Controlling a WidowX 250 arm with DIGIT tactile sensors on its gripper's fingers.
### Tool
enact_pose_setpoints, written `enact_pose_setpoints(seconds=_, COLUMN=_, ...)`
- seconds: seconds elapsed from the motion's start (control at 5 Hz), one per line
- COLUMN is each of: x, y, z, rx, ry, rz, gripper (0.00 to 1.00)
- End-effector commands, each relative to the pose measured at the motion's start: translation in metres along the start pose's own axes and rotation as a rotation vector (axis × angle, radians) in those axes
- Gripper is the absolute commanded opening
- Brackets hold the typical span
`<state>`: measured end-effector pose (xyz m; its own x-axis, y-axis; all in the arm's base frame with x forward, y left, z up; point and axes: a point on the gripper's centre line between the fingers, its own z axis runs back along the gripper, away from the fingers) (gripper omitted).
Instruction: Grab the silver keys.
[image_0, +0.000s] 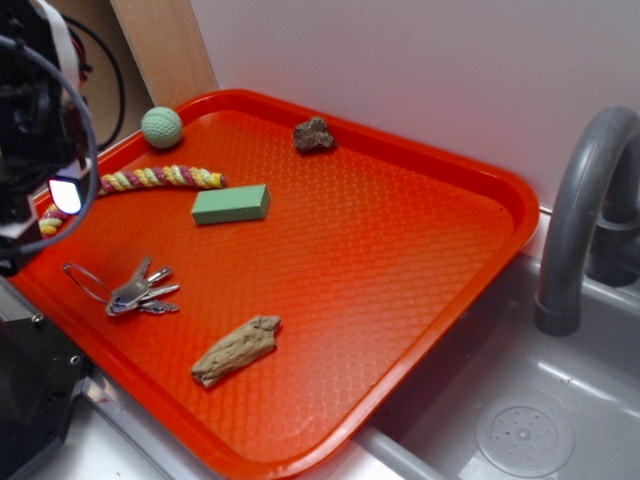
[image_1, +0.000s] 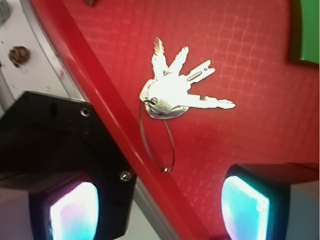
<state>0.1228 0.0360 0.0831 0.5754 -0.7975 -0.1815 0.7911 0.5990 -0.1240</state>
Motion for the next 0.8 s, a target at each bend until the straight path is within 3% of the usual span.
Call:
enact_pose_setpoints(seconds=0.0, x=0.017, y=-0.002, z=-0.019, rx=0.022, ry=0.004, rz=-0.063, gripper=1.0)
enact_pose_setpoints(seconds=0.2, x=0.024, y=-0.005, z=-0.031, rx=0.053, ry=0.014, rz=-0.088, gripper=1.0)
enact_pose_setpoints(seconds=0.4, x=0.027, y=-0.004, z=-0.038, rx=0.061, ry=0.025, rz=-0.068, gripper=0.06)
enact_pose_setpoints(seconds=0.6, x=0.027, y=0.0, z=-0.037, rx=0.047, ry=0.026, rz=-0.048, gripper=0.0)
